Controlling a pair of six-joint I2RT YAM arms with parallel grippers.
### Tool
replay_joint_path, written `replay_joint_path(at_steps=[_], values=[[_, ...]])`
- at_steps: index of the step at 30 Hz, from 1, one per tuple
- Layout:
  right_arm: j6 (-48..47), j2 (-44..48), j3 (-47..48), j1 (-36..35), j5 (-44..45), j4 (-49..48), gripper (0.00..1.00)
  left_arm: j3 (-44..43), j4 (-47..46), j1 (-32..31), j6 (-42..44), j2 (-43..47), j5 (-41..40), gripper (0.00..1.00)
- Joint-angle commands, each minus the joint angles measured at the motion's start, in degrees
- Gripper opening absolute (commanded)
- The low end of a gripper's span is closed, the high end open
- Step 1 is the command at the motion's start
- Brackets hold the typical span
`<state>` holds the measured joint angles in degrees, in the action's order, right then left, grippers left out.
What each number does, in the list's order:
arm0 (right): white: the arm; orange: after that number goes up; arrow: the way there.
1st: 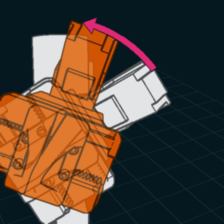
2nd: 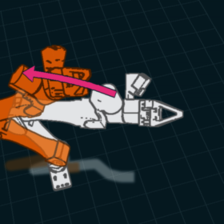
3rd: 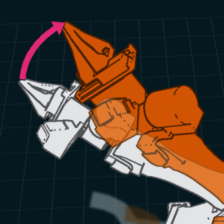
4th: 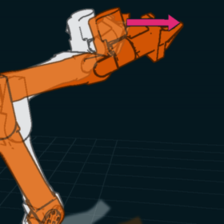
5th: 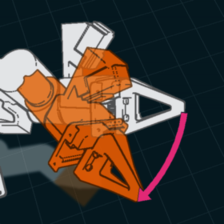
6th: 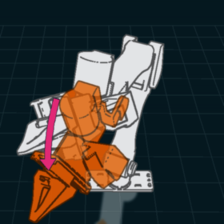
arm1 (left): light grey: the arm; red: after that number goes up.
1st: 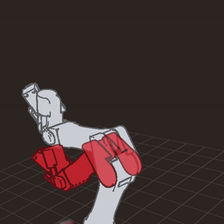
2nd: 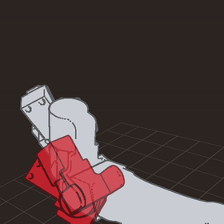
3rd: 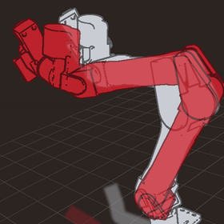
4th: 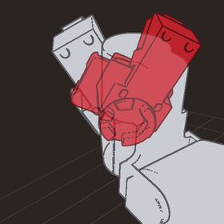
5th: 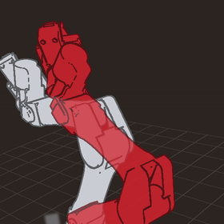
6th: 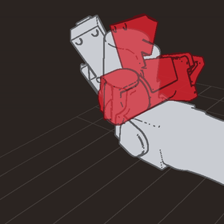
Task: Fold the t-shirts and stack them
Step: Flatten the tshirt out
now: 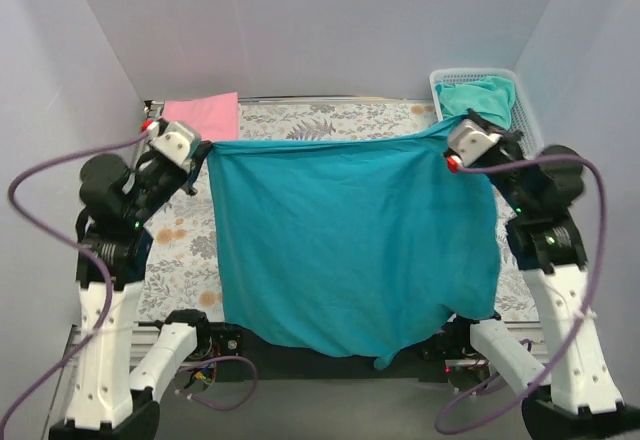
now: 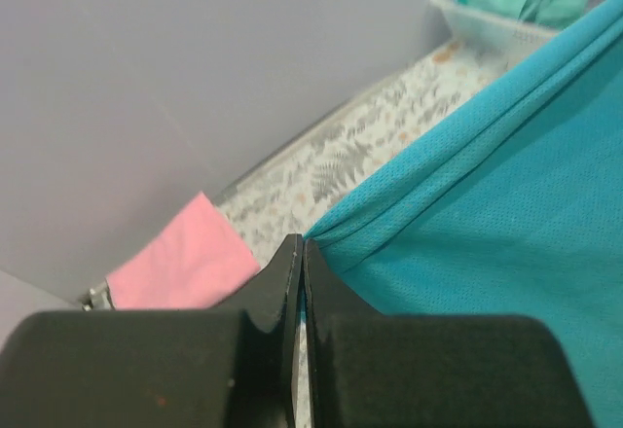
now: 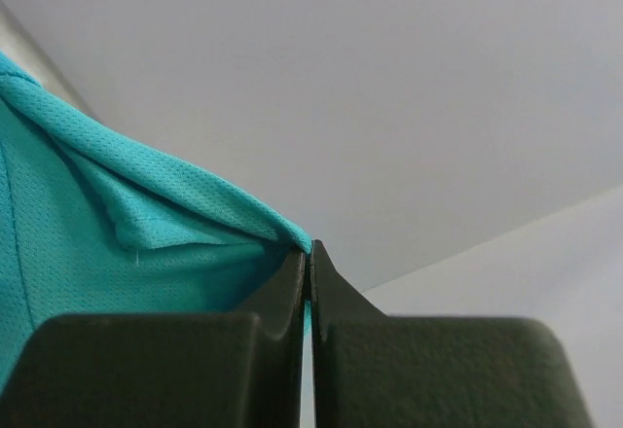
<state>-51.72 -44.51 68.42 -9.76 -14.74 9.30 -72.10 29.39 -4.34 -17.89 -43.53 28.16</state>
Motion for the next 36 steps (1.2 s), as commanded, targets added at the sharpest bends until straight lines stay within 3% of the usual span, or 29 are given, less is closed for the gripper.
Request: replay_joint_path(at_steps=[1,7,12,13,14,16,17,18,19,20,22,25,28,32,36], values=[[-3.81,-5.84,-7.23,0.44,-1.86,-7.09,0.01,3.09,3.31,0.38,4.69,-7.78,-4.26,0.0],[-6.55,-20.24,-15.16,0.35,-4.07,-20.34,0.01,7.31,-4.66,0.38,4.8,-24.83,-9.87,0.0],[-3.92,-42.17,-7.01,0.09,-1.79,-25.91,0.01,2.87,-12.06,0.21,3.49,-43.62,-11.2,0.0],[-3.39,-45.54,-2.03,0.0,-0.82,-26.09,0.02,0.75,-13.64,0.21,2.08,-51.58,-11.72,0.0],[-2.6,-48.8,0.46,-0.78,1.01,-26.09,0.25,-2.75,-13.22,0.21,1.72,-55.92,-11.73,0.0],[-0.05,-57.76,9.83,-1.31,8.3,-25.39,0.45,-15.13,-10.25,0.38,-2.05,-68.1,-14.27,0.0],[0.83,-62.14,13.37,-1.66,10.59,-24.08,0.6,-19.88,-7.96,0.47,-2.67,-71.57,-13.75,0.15],[2.84,-63.75,16.27,-1.58,14.35,-22.93,0.63,-30.28,-2.29,0.47,-3.72,-75.26,-14.18,0.18],[3.73,-64.9,19.09,-1.58,16.13,-21.01,0.64,-34.04,-0.58,0.82,-4.78,-77.65,-14.28,0.22],[4.95,-65.61,23.73,-1.4,16.58,-18.38,0.64,-36.95,0.4,1.17,-6.09,-80.02,-13.84,0.38],[8.3,-64.65,26.49,-1.14,13.45,-9.51,0.63,-41.27,1.72,1.79,-7.42,-80.05,-11.65,0.59],[11.28,-60.18,25.72,-1.14,7.48,1.38,0.58,-39.8,2.34,1.79,-7.86,-76.72,-10.42,0.63],[13.39,-56.04,20.54,-1.23,2.81,7.99,0.55,-32.52,2.7,1.79,-7.77,-71.71,-7.69,0.56],[16.82,-56.46,16.92,-1.31,-0.19,13.09,0.42,-25.03,2.78,1.61,-8.21,-67.22,-2.95,0.38],[21.22,-60.77,17.88,-1.23,0.06,14.17,0.35,-20.12,2.87,1.09,-8.48,-65.2,-1.27,0.34]])
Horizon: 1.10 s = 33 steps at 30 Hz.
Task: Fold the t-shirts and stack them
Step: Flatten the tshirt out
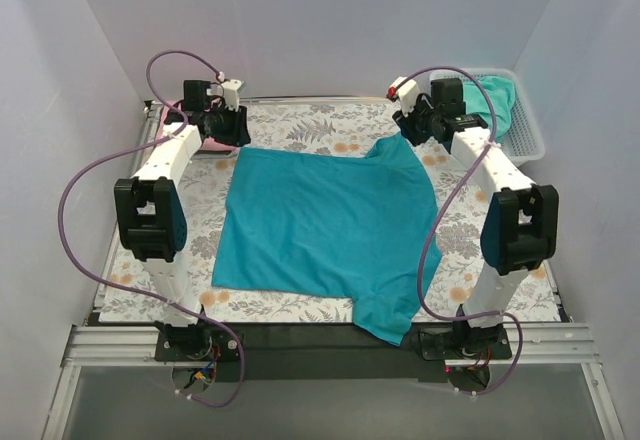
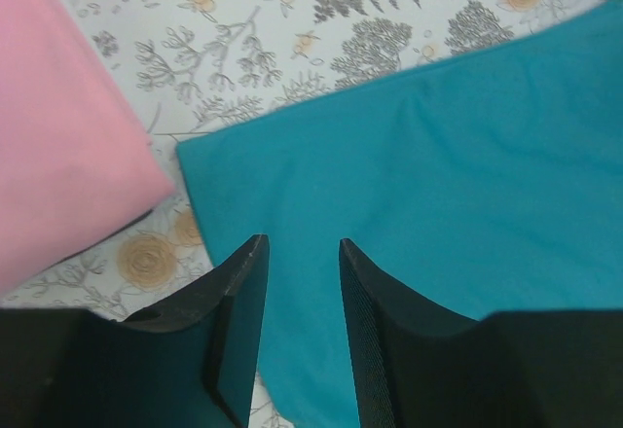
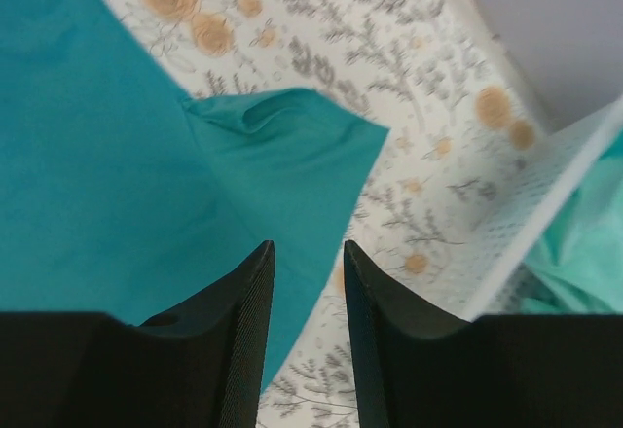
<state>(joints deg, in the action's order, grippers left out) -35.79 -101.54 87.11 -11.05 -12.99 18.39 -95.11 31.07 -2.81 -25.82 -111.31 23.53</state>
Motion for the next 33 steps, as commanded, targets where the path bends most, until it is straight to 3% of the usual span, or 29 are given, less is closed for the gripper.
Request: replay_joint_path(at_steps=[1,8,20,29,33], values=[[5.64,-4.89,0.07,0.06,-0.99,4.9,0.35,3.7,1.27,-1.05,-0.46,2.85,3.45,0.34],[9.77,-17.53,10.51,0.15,1.74,2.97,0.32,7.31,1.27,-4.22,0.08,0.66,0.91,0.36],[13.82,-28.09,21.78,-0.64,-6.43,3.4,0.29,3.88,1.89,-5.1,-2.65,-3.57,1.52,0.36],[13.64,-23.02,18.36,-0.64,-9.32,4.72,0.52,4.4,1.98,-5.1,-2.65,-3.48,2.14,0.37],[14.96,-22.65,17.3,-0.73,-11.52,4.99,0.52,5.02,1.63,-5.1,-2.74,-3.92,2.22,0.37]])
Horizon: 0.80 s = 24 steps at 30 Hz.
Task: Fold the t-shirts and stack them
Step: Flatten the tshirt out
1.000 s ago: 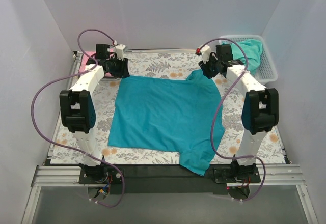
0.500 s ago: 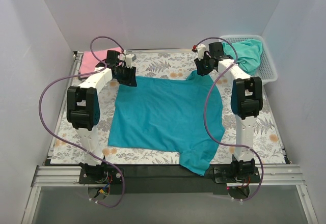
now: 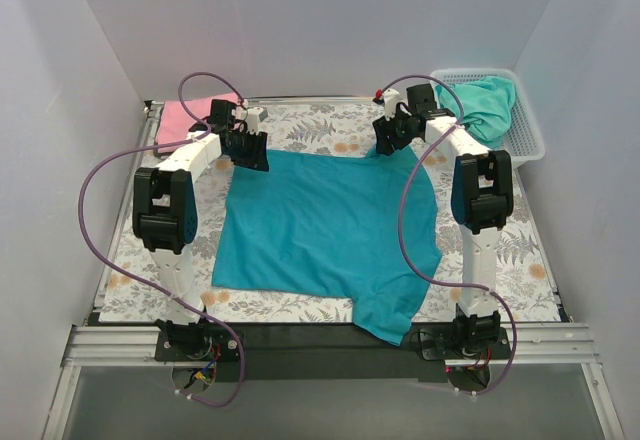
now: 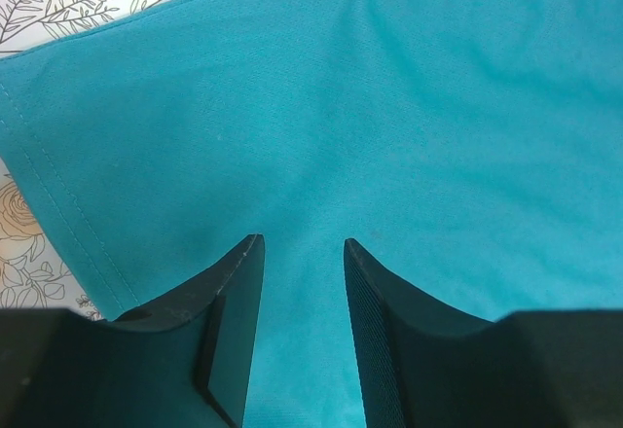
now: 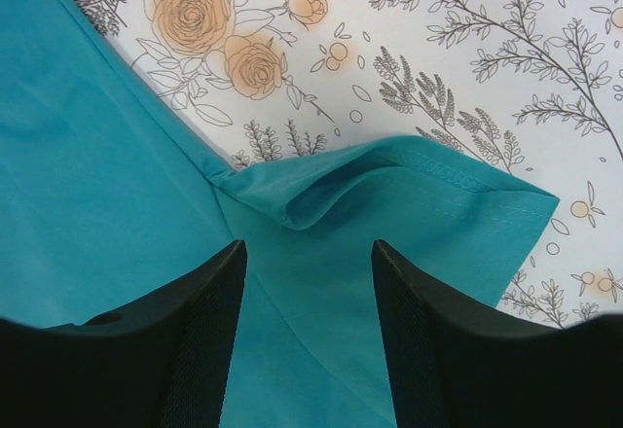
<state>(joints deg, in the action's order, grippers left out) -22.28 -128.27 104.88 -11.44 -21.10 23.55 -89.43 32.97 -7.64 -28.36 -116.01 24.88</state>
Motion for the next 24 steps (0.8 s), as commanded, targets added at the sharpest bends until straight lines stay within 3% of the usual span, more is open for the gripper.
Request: replay_joint_path(at_steps=[1,14,24], values=[[1.98,3.82,-0.38,-0.25,-3.68,0.09,0.52,-0.66,-0.28,-0.27,-0.38,0.61,0.87,0.37],[4.26,-1.72,4.28,-0.42,-5.18,1.76,0.43,-0.66,-0.28,-0.27,-0.56,-0.89,0.43,0.4],[3.39,-2.34,3.4,-0.86,-2.98,3.34,0.49,-1.54,-0.28,-0.27,-0.64,-2.38,0.34,0.4]])
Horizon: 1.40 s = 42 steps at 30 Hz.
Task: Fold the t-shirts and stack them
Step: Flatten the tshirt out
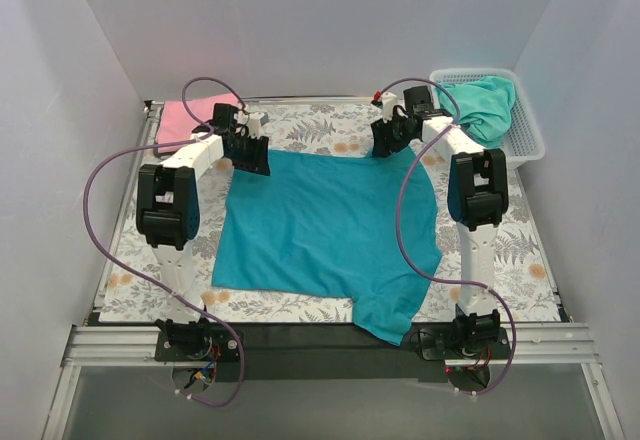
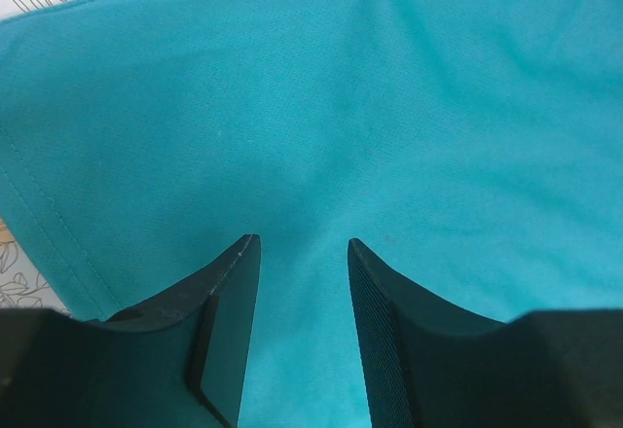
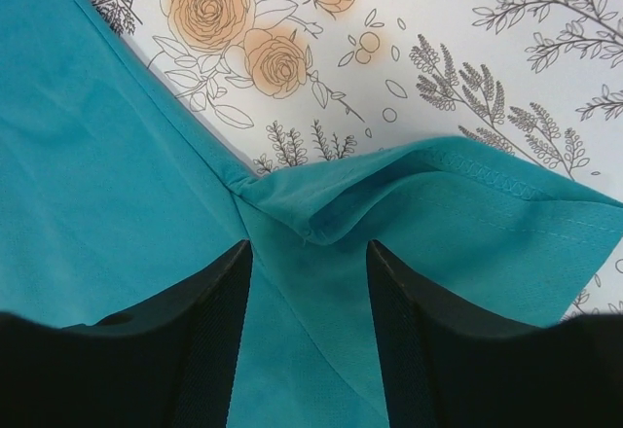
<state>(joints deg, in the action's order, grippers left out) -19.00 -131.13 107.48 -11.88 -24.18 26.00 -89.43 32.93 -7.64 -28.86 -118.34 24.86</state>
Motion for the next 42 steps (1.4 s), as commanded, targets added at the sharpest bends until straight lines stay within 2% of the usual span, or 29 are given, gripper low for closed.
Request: replay_joint_path(at_steps=[1,3,5,7,8,10,11,20,23,26,30,31,32,35,39,42], values=[[0.02,0.61,0.45,-0.43,0.1,0.81,0.49,-1.71,-0.23,-0.27,-0.14,-0.13,0.45,0.4],[0.02,0.53,0.19,-0.51,-0.25,0.81,0.42,-1.8,-0.32,-0.27,-0.14,-0.48,0.28,0.4],[0.28,0.09,0.71,-0.6,-1.03,0.63,0.27,-1.8,-0.32,-0.27,-0.05,-0.83,0.19,0.4],[0.98,-0.79,2.55,-0.6,-2.35,0.55,0.22,-1.8,-0.32,-0.27,-0.23,-1.27,-0.16,0.4],[1.51,-1.14,3.34,-0.6,-2.79,0.37,0.14,-1.72,-0.32,-0.27,-0.14,-1.45,-0.16,0.4],[1.69,-2.28,5.36,-0.69,-3.59,0.19,0.08,-1.54,-0.32,-0.27,-0.14,-1.89,-0.25,0.39],[2.13,-2.72,6.07,-0.69,-3.94,0.19,0.01,-1.45,-0.32,-0.27,-0.32,-1.98,-0.34,0.4],[4.85,-5.88,10.02,-1.48,-7.1,-4.46,0.01,-1.36,-0.5,-0.27,-0.49,-2.68,0.01,0.39],[5.47,-8.08,11.69,-2.09,-5.09,-6.04,0.01,-1.63,-0.5,-0.27,-0.84,-3.12,-0.08,0.39],[6.17,-9.84,12.83,-2.71,0.61,-9.03,0.01,-2.06,-0.5,-0.27,-1.19,-3.65,-0.34,0.39],[5.12,-10.73,14.95,-3.24,1.95,-8.07,0.02,-3.64,0.2,-0.27,-2.07,-4.52,-0.34,0.39],[4.86,-9.07,15.21,-3.06,2.04,-7.29,0.12,-4.34,0.56,-0.27,-2.42,-4.53,-0.08,0.4],[3.72,-7.84,15.3,-3.06,1.95,-5.02,0.29,-5.74,1.08,-0.18,-3.04,-4.27,1.05,0.41],[2.66,0.15,11.1,-1.84,2.82,-3.06,0.47,-6.63,0.91,0.17,-3.74,-2.25,2.73,0.43],[1.17,10.88,-0.85,0.71,3.61,-2.71,0.46,-7.95,0.82,0.17,-4.27,-1.36,3.53,0.44],[-1.11,15.37,-8.06,1.24,6.33,-1.48,0.38,-7.96,1.52,0.17,-3.92,-2.06,3.35,0.44]])
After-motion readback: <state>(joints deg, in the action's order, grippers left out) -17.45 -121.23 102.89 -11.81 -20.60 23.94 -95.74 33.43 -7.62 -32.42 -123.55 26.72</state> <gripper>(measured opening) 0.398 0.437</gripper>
